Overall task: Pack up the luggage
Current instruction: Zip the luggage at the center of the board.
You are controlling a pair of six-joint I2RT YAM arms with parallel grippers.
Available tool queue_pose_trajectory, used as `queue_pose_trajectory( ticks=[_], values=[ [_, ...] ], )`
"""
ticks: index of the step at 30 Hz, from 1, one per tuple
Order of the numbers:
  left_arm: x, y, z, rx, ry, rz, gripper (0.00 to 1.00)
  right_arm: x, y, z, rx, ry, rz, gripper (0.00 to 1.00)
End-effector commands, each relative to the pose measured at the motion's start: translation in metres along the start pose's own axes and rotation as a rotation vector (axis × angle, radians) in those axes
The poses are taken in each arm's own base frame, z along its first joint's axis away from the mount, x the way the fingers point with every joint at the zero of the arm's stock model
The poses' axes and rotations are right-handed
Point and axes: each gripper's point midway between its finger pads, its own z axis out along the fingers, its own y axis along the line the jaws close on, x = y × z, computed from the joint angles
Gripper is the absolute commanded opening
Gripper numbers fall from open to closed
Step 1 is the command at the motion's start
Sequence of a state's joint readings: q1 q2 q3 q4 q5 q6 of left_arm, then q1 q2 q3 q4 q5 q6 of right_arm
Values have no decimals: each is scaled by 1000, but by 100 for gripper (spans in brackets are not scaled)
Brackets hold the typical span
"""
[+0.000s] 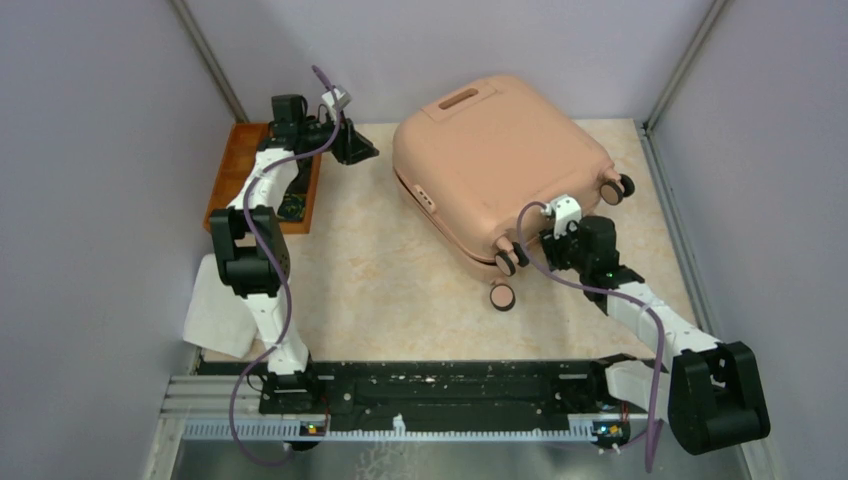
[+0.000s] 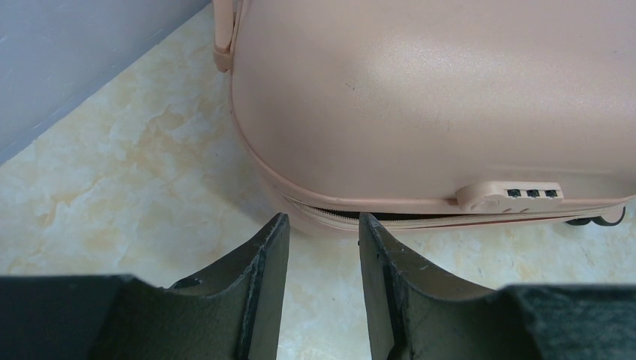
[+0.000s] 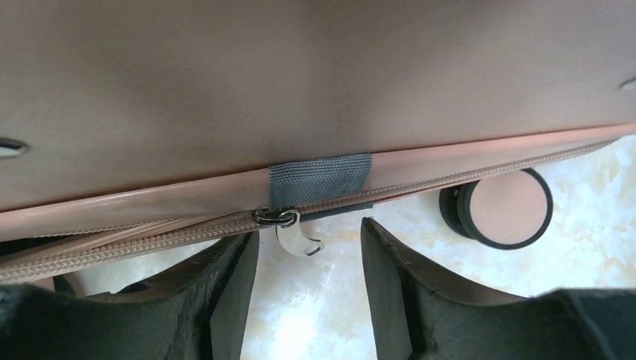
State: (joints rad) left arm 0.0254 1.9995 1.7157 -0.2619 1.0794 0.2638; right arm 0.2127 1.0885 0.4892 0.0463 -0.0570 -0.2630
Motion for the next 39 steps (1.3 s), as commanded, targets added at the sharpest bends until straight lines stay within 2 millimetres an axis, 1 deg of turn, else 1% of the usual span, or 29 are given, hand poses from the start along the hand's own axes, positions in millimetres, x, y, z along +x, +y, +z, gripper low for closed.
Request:
queue_pose_trajectory(
  ticks=[1,4,6,7,8,10,11,12,13,16,17,19,21,22,24,27,29,30,32,34,36,39],
  values=[
    [-20,0,-1,6,-35,72,46,-29,-8,6,5,-113,-111,53],
    [-18,0,0,10,-33,65,46,-30,-10,6,17,-127,-120,51],
    [-15,0,1,13,-31,57,46,-36,-13,5,33,-155,-116,45],
    [-13,0,2,13,-30,55,46,-36,-11,6,25,-159,-116,36],
    [-10,2,3,6,-26,55,46,-36,-10,8,14,-156,-117,25],
    [-2,8,7,-26,-12,53,45,-35,-7,11,-9,-137,-121,8],
    [4,12,11,-51,0,55,45,-35,-5,12,-19,-131,-121,3],
    [10,19,11,-87,13,53,45,-36,-5,13,-25,-132,-120,0],
    [17,18,21,-105,27,51,45,-38,-3,12,-35,-139,-117,0],
    [32,22,38,-142,53,55,45,-46,1,7,-46,-178,-87,0],
    [37,19,43,-129,64,57,44,-50,3,4,-54,-195,-71,0],
    [51,1,54,-67,100,42,44,-56,10,-3,-62,-226,-38,0],
    [69,-28,63,27,146,60,42,-60,20,-11,-79,-252,-9,0],
    [79,-48,67,87,165,82,42,-60,27,-14,-87,-258,-8,0],
    [99,-94,69,223,208,125,42,-59,33,-20,-90,-263,-10,0],
    [122,-158,68,381,255,148,41,-61,33,-24,-81,-269,12,0],
    [136,-184,72,418,276,187,40,-63,36,-24,-100,-269,39,0],
    [140,-193,75,423,281,204,40,-64,39,-24,-112,-273,52,0],
    [148,-202,82,422,291,215,40,-63,44,-23,-135,-272,85,0],
    [152,-203,88,420,304,211,41,-62,51,-23,-160,-271,110,0],
    [156,-199,93,410,315,201,41,-62,59,-24,-183,-275,135,0],
    [156,-202,94,421,309,188,41,-58,71,-27,-217,-282,193,0]
  ],
)
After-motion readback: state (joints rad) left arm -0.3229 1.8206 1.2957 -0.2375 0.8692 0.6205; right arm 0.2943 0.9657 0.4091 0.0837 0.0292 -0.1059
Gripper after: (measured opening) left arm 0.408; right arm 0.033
